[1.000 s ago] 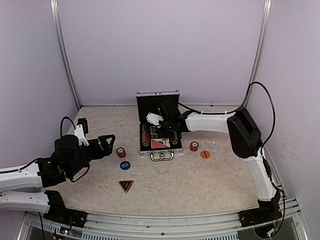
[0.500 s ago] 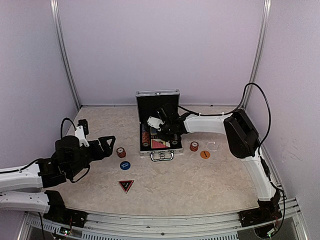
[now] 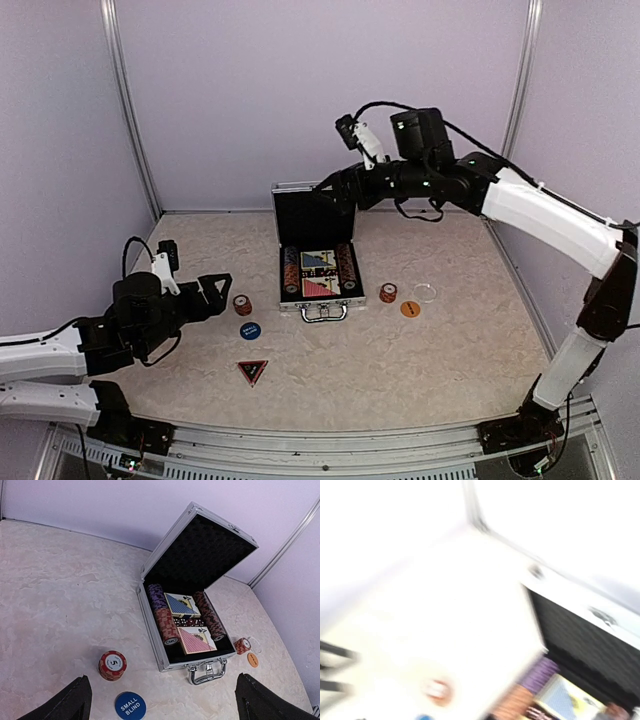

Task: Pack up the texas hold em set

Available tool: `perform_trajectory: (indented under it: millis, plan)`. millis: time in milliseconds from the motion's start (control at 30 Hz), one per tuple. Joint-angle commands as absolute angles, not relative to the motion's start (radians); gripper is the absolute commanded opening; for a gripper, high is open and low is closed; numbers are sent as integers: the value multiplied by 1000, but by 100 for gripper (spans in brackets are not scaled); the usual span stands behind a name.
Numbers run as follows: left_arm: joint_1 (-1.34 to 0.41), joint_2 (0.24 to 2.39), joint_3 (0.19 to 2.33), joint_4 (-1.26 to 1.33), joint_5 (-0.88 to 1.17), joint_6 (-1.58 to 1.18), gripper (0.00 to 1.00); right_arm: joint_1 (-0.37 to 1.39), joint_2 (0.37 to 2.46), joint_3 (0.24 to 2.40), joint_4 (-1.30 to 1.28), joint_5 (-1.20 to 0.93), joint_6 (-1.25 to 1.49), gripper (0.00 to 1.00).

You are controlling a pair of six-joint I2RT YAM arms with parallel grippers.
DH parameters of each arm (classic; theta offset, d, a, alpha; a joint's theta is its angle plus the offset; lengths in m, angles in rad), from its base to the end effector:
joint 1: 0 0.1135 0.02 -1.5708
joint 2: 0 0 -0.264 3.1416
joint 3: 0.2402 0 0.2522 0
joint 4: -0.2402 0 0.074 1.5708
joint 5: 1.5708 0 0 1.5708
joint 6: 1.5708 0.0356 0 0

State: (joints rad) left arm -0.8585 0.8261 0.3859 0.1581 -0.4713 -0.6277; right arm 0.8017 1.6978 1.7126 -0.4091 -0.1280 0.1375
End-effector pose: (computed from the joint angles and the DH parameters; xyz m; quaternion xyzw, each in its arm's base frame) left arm 0.1363 -0.1331 0.2281 -0.0498 0.7884 -0.2577 0.5564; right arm 0.2738 0.2894 0.3970 -0.3042 0.7733 0.2980 0.4697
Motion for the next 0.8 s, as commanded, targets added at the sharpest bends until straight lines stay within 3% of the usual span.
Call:
perform_trajectory:
  millis: [0, 433, 667, 767]
  plan:
    - [-851, 862, 408, 197, -465, -633, 99, 850, 1606, 1603, -384, -277, 425, 100]
    - [-850, 913, 468, 211, -546, -557, 99, 939, 1425, 1473, -297, -180, 488, 100]
    - [-845, 970, 484, 247, -559, -537, 99, 911, 1450, 1433, -389, 143, 394, 100]
    - [-842, 1007, 487, 265, -565, -516, 99, 877, 1426, 1377, -372, 182, 335, 100]
